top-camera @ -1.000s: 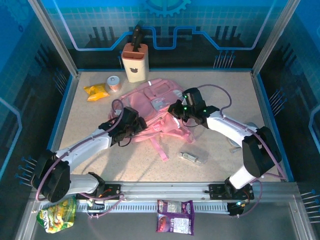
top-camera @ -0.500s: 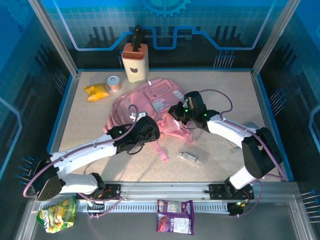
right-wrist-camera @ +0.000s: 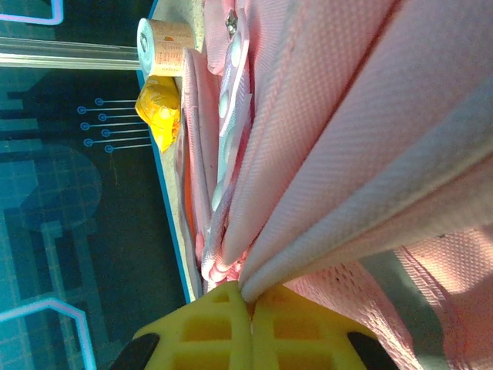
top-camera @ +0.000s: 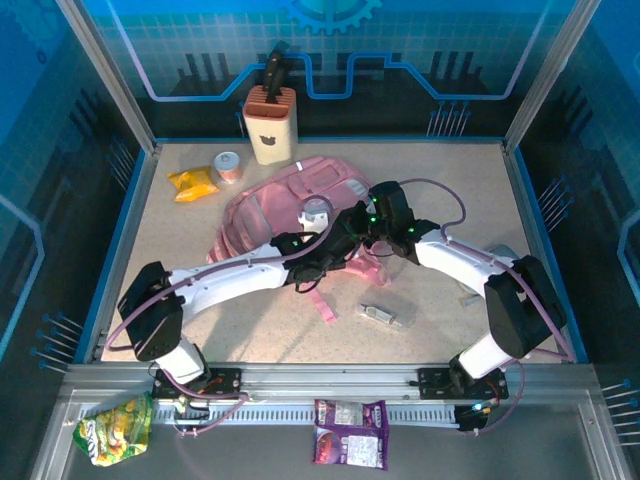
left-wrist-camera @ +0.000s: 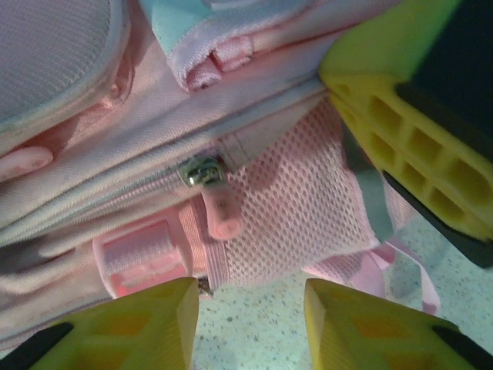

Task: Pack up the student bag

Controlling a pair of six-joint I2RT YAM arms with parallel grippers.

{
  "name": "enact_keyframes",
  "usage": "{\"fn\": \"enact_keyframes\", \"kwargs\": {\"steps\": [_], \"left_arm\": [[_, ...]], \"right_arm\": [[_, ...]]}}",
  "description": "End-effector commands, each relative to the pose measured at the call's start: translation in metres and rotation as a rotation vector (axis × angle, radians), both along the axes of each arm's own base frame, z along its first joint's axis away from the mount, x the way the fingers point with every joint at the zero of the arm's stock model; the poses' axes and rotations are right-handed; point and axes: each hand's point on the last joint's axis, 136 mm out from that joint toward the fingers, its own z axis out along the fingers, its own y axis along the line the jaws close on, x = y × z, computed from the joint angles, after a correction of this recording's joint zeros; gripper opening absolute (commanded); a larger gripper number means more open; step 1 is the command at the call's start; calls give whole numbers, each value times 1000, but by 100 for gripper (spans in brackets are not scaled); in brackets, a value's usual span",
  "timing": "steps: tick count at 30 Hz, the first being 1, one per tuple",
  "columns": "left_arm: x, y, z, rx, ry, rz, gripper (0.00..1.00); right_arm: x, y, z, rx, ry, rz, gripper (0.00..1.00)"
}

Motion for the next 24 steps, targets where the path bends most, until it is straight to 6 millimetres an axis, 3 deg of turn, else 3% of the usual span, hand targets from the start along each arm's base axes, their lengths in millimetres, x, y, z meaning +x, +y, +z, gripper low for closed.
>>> {"fn": "enact_keyframes", "kwargs": {"steps": [1, 6, 12, 15, 18, 24], "left_arm": [[11, 9, -2, 31, -7, 42, 39], [28, 9, -1, 8, -36, 66, 32], [42, 14, 6, 56, -53, 95, 32], [43, 20, 9, 72, -70, 126, 36], [44, 28, 10, 83, -84, 146, 27], [38, 45, 6, 121, -65, 170, 23]], "right_arm": [[0, 16, 51, 128, -120, 50, 0], [-2, 19, 50, 132, -115, 55, 0], [-6, 23, 50, 133, -117, 62, 0], [-8, 24, 48, 132, -116, 65, 0], [-7, 23, 47, 134, -115, 64, 0], [-7, 25, 51, 138, -123, 74, 0]]}}
